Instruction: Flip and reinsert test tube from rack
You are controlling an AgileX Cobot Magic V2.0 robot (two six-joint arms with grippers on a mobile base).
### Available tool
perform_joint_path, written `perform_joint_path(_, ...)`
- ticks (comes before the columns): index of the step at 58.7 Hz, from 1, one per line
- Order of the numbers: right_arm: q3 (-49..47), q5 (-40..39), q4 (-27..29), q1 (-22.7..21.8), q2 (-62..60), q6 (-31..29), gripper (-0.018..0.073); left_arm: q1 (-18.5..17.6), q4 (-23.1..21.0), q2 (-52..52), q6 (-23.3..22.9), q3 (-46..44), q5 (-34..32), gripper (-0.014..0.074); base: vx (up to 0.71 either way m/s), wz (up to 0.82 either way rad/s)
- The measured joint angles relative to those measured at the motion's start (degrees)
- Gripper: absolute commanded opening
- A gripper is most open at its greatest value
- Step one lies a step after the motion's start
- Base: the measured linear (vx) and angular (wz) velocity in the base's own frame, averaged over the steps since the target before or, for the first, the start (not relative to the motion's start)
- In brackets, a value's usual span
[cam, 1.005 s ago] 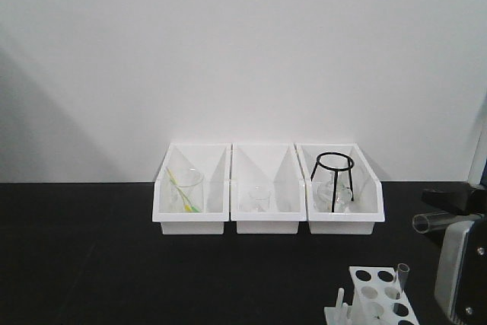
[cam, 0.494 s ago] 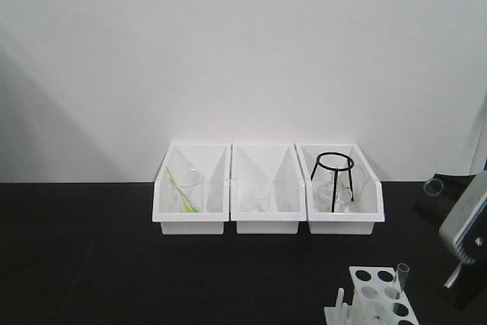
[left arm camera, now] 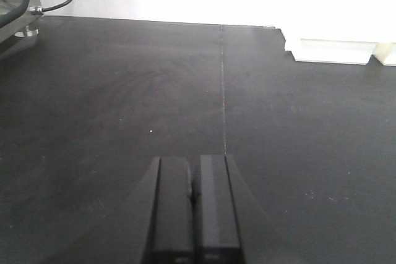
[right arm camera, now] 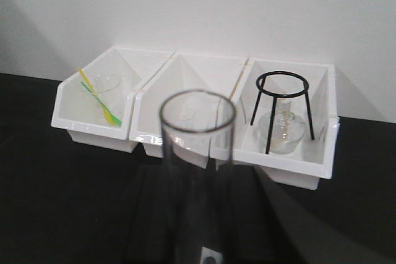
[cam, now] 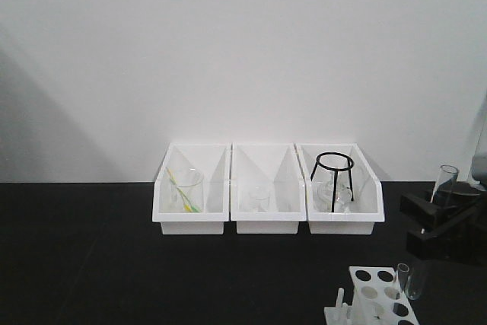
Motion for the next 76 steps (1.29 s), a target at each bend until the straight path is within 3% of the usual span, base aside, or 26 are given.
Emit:
perform_joint_path(4, 0.0, -1.4, 5.3, 0.0, 1.1, -4.8, -0.0008, 0.0, 0.0, 0.0, 0.0, 0.0, 0.0, -0.0006, 0.00, 0.00)
perform_joint_path(21, 0.0, -6.3, 37.3, 0.0, 1.7, -37.6, -0.0008, 0.0, 0.0, 0.0, 0.0, 0.0, 0.0, -0.0006, 0.00, 0.00)
perform_joint_path(26, 0.5, -8.8, 43.6, 0.0, 1.7, -44.7, -0.0008, 0.0, 0.0, 0.0, 0.0, 0.0, 0.0, -0.0006, 0.00, 0.00)
perform_joint_path(33, 5.6, -16.0, 49.0, 0.0, 1.7, -49.7, -0.0008, 0.0, 0.0, 0.0, 0.0, 0.0, 0.0, -0.0006, 0.00, 0.00)
perform_joint_path(45, 14.5, -17.8, 47.9, 0.0, 1.7, -50.8, -0.0008, 0.0, 0.0, 0.0, 0.0, 0.0, 0.0, -0.0006, 0.00, 0.00)
perform_joint_path(57, 15.0, -18.6, 40.8, 0.0, 1.9, -47.3, -0.0008, 0.0, 0.0, 0.0, 0.0, 0.0, 0.0, -0.0006, 0.00, 0.00)
perform_joint_path(76, 15.0, -23.0, 39.0, 0.0, 9.4, -44.2, -0.0008, 0.0, 0.0, 0.0, 0.0, 0.0, 0.0, -0.0006, 0.00, 0.00)
